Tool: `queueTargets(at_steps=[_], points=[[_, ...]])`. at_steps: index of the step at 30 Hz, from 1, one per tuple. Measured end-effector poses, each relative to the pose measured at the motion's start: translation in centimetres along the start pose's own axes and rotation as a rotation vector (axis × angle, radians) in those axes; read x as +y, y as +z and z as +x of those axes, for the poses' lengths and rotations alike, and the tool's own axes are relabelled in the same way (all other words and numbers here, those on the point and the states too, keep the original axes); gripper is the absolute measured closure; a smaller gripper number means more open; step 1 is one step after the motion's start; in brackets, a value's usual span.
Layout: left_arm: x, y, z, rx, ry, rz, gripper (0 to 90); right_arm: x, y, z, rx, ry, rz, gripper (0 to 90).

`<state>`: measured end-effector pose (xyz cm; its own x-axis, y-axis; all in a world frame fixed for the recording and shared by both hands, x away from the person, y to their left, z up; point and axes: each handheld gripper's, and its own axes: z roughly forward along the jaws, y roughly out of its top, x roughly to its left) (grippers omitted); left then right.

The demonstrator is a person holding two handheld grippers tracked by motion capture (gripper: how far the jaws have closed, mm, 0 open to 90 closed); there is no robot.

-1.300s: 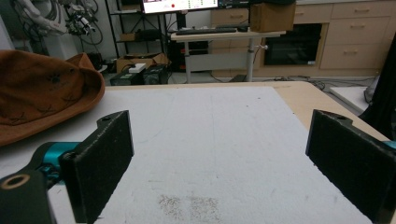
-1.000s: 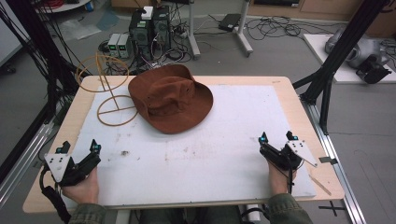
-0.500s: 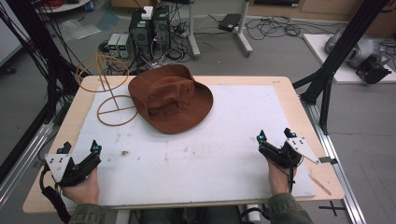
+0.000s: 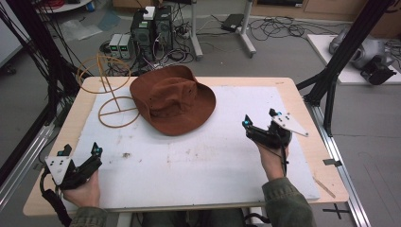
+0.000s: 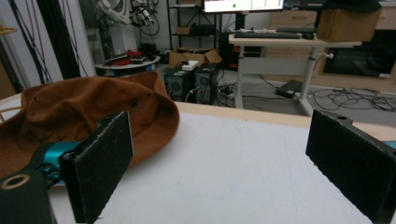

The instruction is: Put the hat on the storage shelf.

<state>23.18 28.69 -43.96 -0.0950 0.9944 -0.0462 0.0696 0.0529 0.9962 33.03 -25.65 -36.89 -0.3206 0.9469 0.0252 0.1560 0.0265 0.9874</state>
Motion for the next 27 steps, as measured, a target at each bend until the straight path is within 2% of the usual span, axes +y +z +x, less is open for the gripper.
queueTargets(at_steps=[5,13,16,20,24,27], points=[[0.0,-0.1,-0.2,-0.011,0.002,-0.004,16.5,2.3,2.8,2.0,0.019,-0.049,-0.013,6.8],[0.0,0.0,-0.1,-0.019,-0.002,0.002,16.5,4.4,7.5,4.1,0.072,-0.087,0.036,6.8],[0.0,0.0,-0.1,-0.021,-0.008,0.008,16.6,5.1,9.4,4.7,0.118,-0.102,0.071,6.8],[-0.1,0.1,-0.1,-0.018,-0.010,0.006,16.6,5.7,12.3,5.8,0.178,-0.125,0.128,6.8],[-0.1,0.1,-0.1,-0.021,-0.008,0.012,16.6,5.9,14.9,7.2,0.222,-0.120,0.163,6.8],[-0.2,0.2,-0.1,-0.019,-0.009,0.012,16.6,5.4,16.5,8.4,0.228,-0.106,0.191,6.8]])
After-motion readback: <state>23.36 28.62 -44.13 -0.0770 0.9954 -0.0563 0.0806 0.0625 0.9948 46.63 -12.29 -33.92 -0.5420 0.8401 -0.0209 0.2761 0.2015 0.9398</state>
